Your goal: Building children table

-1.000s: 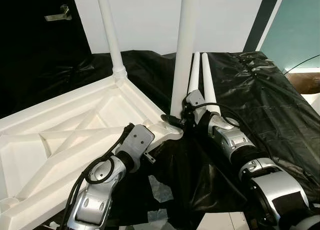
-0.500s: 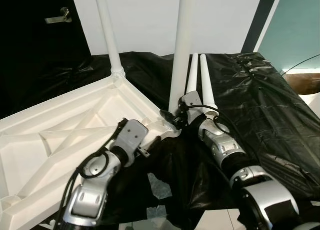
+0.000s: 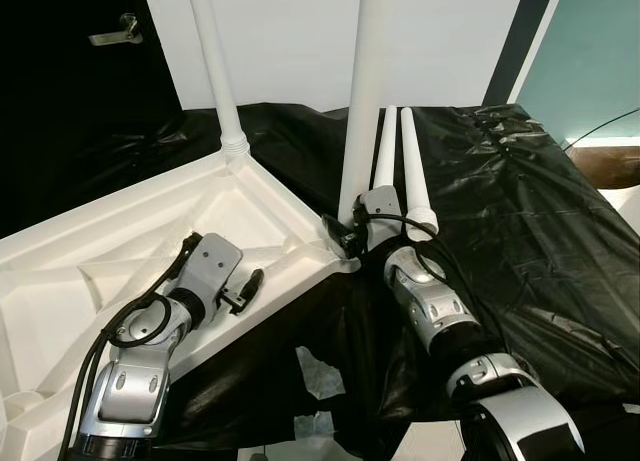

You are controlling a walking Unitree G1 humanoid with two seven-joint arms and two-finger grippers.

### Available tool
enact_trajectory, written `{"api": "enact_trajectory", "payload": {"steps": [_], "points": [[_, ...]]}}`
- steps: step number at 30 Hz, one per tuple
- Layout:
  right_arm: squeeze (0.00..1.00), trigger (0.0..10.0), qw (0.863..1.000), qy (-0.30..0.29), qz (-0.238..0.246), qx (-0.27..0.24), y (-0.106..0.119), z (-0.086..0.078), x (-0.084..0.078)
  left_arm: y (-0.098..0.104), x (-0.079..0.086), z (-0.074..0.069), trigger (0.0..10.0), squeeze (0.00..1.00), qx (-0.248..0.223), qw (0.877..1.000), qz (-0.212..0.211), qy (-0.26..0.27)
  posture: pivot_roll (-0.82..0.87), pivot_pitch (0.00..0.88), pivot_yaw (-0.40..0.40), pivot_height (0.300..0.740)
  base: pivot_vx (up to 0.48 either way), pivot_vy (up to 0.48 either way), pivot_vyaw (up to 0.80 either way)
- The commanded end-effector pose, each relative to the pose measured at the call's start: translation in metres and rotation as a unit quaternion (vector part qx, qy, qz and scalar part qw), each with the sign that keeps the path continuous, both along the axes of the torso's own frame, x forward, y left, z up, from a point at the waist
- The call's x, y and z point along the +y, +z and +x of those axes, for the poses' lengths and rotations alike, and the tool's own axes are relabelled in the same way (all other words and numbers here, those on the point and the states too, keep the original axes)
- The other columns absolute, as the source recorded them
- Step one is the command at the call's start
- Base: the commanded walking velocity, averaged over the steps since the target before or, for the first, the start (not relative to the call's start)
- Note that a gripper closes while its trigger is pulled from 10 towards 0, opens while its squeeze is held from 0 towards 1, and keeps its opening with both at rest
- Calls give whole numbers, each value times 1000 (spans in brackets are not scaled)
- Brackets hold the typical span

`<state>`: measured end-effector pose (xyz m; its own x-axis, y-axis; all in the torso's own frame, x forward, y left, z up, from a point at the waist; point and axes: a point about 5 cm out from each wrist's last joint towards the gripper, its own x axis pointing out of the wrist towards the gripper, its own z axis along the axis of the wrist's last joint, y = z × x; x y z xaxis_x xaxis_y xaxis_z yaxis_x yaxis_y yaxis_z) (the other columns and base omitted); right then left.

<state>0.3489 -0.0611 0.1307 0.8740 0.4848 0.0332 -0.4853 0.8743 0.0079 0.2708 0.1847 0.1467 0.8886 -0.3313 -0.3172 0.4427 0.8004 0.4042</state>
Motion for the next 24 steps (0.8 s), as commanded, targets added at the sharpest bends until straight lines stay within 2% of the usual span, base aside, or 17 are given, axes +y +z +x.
{"api": "enact_trajectory", "payload": {"steps": [1,5,6,14,16,18,20,22,23,24], "points": [[1000,10000,1000,1,4,4,0,0,1,-2,4,1,10000,0,-4,1000,8,28,144,0,-4,740,0,0,0],[1000,10000,1000,8,18,-1,0,-6,-2,-4,14,-3,10000,0,18,999,19,28,153,1,-1,740,0,0,0],[0,10000,999,11,30,-9,0,-12,-9,-4,23,-10,10000,0,41,999,10,27,164,4,5,740,0,0,0],[0,10000,1000,7,24,-19,-1,-23,-20,-4,32,-22,10000,0,74,997,-12,13,170,10,5,740,0,0,0],[0,10000,1000,8,16,-24,-1,-30,-29,-5,37,-30,10000,0,97,995,-17,-1,172,20,6,740,0,0,0],[0,10000,1000,9,12,-28,0,-33,-33,-7,39,-33,10000,0,106,994,-13,-3,173,21,6,740,0,0,0],[0,10000,999,12,11,-30,1,-36,-35,-11,42,-35,10000,0,119,993,-9,2,172,23,7,740,0,0,0],[0,10000,999,19,11,-42,6,-43,-40,-18,50,-35,10000,0,140,990,2,33,171,27,9,740,0,0,0],[0,10000,998,27,11,-48,9,-47,-41,-21,52,-34,8275,0,148,988,4,45,166,27,10,740,0,0,0],[0,10000,998,35,10,-54,11,-51,-42,-23,53,-34,7686,0,155,987,5,52,159,30,12,740,0,0,0]]}}
